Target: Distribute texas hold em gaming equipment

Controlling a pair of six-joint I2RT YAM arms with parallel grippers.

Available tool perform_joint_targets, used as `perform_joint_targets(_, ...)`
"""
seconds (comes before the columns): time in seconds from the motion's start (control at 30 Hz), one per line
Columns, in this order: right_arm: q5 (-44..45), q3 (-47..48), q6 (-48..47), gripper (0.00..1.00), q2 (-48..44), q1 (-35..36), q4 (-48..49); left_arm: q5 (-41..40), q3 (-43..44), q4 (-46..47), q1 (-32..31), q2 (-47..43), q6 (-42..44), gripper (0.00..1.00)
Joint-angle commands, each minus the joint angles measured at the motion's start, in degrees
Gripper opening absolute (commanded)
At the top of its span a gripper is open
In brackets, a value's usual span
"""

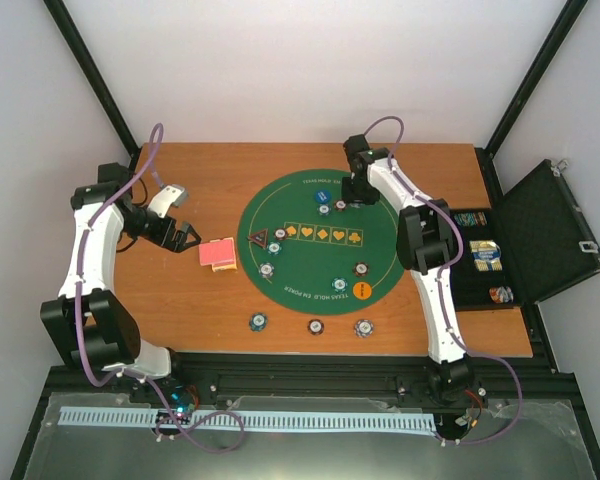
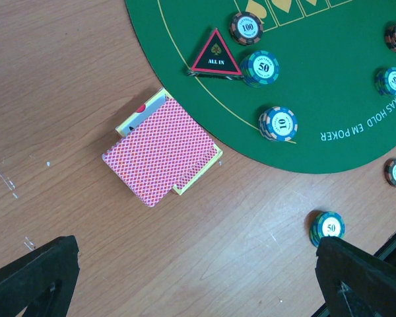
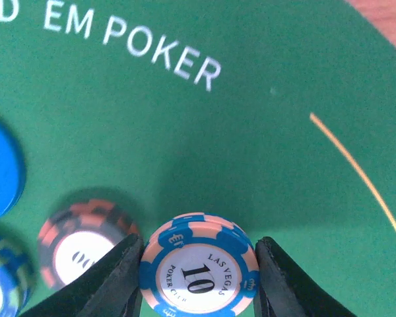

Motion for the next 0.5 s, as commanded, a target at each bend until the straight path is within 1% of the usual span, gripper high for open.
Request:
perform_joint_targets(0.0,-0.67,7.73,-1.42,0.36,3.25,-2.0,-2.81,0.17,1.68,0.13,0.3,0.24,0.2,1.0)
perform_joint_targets(0.13,-1.11,10.95,-1.94,0.37,5.81,-2.72,-3.4,0.47,1.78,0.22,0.25,0.46,0.12,1.0)
perform_joint_targets(0.47,-3.32,12.38,-1.29,0.37,9.27,-2.87,-3.1,0.46,1.38,0.38,0.27,0.15,-0.1,1.0)
